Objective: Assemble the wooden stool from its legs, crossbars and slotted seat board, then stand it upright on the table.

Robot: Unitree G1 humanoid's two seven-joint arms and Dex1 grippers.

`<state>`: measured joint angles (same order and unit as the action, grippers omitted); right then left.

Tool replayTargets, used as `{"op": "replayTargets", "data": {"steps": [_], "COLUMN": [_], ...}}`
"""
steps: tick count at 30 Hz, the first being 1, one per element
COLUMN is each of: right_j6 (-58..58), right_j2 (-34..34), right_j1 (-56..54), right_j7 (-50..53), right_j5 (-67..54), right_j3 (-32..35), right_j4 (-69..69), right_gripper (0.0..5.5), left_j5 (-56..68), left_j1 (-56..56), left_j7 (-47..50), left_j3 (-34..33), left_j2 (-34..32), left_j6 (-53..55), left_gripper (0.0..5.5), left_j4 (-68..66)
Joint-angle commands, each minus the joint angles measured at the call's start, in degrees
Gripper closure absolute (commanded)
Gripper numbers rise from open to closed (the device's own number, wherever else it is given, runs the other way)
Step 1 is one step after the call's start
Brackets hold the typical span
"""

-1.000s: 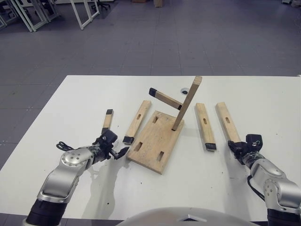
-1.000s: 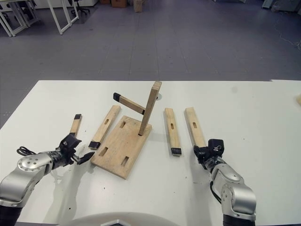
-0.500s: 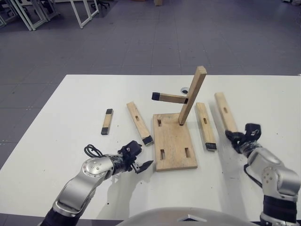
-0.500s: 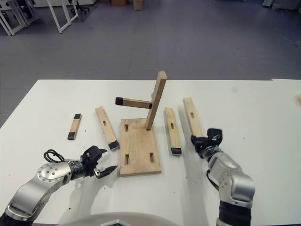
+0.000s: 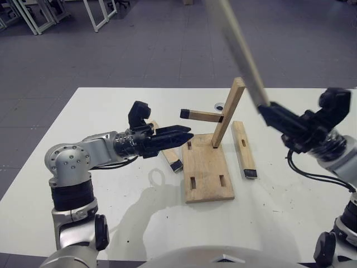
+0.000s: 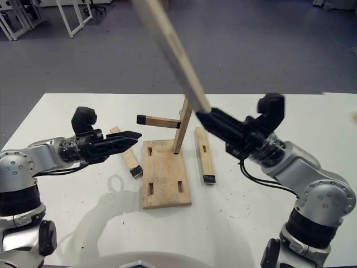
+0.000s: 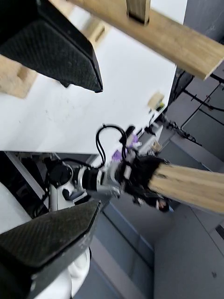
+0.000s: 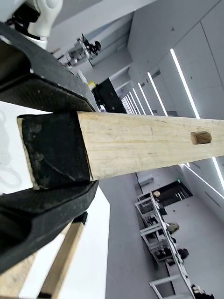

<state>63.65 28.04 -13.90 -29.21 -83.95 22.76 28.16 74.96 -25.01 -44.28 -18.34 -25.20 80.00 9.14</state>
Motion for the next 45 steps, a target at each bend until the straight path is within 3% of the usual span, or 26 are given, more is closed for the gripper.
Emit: {"op": "replayTargets", "data": {"steps": [1,8,18,24,29,32,36,38,40,42,45], "right_j6": [0.2,-1.8,-3.8,-4.2,-4.2,-5.1,-6.6,-7.6,-7.8,-6.2,-4.2], "right_j2": [0.6,1.2,3.5,4.2,7.4,11.7,18.0,18.0,16.6,12.1,8.4], "right_j1": [0.3,2.6,1.8,2.1,2.4,4.2,6.8,7.5,9.4,12.7,15.3], "right_j7": [-1.8,-2.6,-2.3,-0.8,-1.8,-3.8,-4.0,8.2,21.0,27.4,30.3], "right_j5": [0.0,-0.1,-0.1,-1.2,-6.2,-8.4,-0.8,16.3,34.4,39.2,42.4], "right_j3": [-7.8,-14.3,-16.0,-17.0,-14.8,-9.6,-3.9,-11.8,-24.5,-30.8,-34.9], "right_j4": [2.1,4.1,2.9,3.1,2.5,3.5,1.2,1.3,4.3,8.3,11.7], "right_gripper": [3.45,3.45,3.46,3.46,2.52,1.93,1.89,1.89,1.89,1.89,1.89], "left_j5": [9.8,17.4,22.2,22.3,21.0,19.7,17.1,13.5,4.3,-0.1,-7.5], "left_j1": [-3.9,-3.3,-0.5,0.8,1.2,1.1,1.5,1.8,1.6,1.5,1.7], "left_j7": [4.7,11.6,11.5,11.0,9.5,9.0,7.4,7.3,10.8,13.7,16.6], "left_j3": [0.1,2.8,5.3,6.2,6.1,5.5,3.4,2.6,4.3,5.1,5.3], "left_j2": [1.4,2.8,-1.3,-1.7,-1.9,-2.3,-4.3,-5.7,-5.7,-4.5,-2.8], "left_j6": [0.3,-5.6,-9.1,-11.2,-12.9,-14.6,-16.8,-18.6,-23.2,-25.7,-31.2], "left_gripper": [1.22,1.22,2.85,3.03,3.25,3.40,3.44,3.44,3.44,3.44,3.44], "left_j4": [-0.9,0.3,1.9,2.2,2.2,1.7,0.6,0.9,1.2,2.6,4.3]}}
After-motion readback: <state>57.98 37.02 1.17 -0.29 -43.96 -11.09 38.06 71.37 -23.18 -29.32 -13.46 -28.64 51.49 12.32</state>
